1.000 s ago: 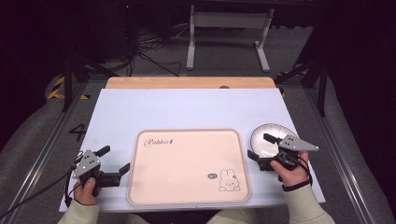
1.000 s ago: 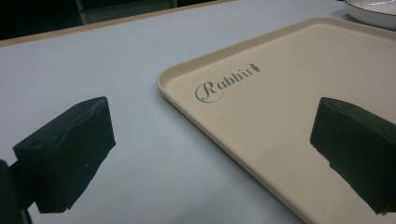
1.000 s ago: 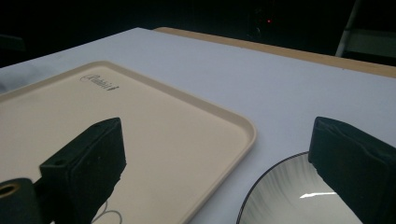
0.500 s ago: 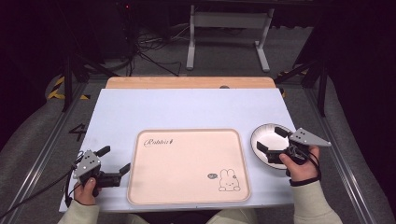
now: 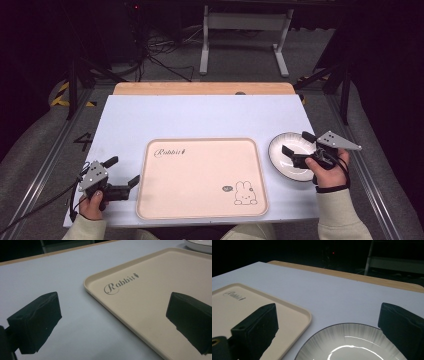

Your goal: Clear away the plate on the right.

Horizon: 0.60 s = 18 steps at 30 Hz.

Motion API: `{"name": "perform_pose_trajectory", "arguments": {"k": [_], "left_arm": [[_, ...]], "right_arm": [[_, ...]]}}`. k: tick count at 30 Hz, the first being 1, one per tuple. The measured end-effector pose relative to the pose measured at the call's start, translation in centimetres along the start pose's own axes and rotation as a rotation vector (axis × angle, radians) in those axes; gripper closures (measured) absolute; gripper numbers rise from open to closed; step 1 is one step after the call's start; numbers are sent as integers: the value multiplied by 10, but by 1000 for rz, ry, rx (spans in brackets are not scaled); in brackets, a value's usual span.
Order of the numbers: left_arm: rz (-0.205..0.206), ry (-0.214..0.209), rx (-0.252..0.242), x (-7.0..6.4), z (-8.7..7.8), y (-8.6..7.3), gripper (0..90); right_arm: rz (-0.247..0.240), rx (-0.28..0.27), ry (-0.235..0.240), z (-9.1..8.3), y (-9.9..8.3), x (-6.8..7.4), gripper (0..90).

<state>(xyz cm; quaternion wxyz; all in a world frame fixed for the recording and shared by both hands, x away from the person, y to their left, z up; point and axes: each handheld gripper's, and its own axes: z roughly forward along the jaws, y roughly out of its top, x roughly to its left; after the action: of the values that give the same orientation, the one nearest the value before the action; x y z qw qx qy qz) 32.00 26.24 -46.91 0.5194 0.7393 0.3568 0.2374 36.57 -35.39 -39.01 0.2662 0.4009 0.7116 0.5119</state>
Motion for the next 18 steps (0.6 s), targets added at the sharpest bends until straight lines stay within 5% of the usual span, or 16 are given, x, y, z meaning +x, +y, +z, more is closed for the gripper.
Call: {"name": "perform_pose_trajectory", "arguments": {"k": [18], "left_arm": [[0, 1, 2, 0, 0, 0, 4]], "right_arm": [[-4, 93, -153, -8, -3, -30, 50]]}}
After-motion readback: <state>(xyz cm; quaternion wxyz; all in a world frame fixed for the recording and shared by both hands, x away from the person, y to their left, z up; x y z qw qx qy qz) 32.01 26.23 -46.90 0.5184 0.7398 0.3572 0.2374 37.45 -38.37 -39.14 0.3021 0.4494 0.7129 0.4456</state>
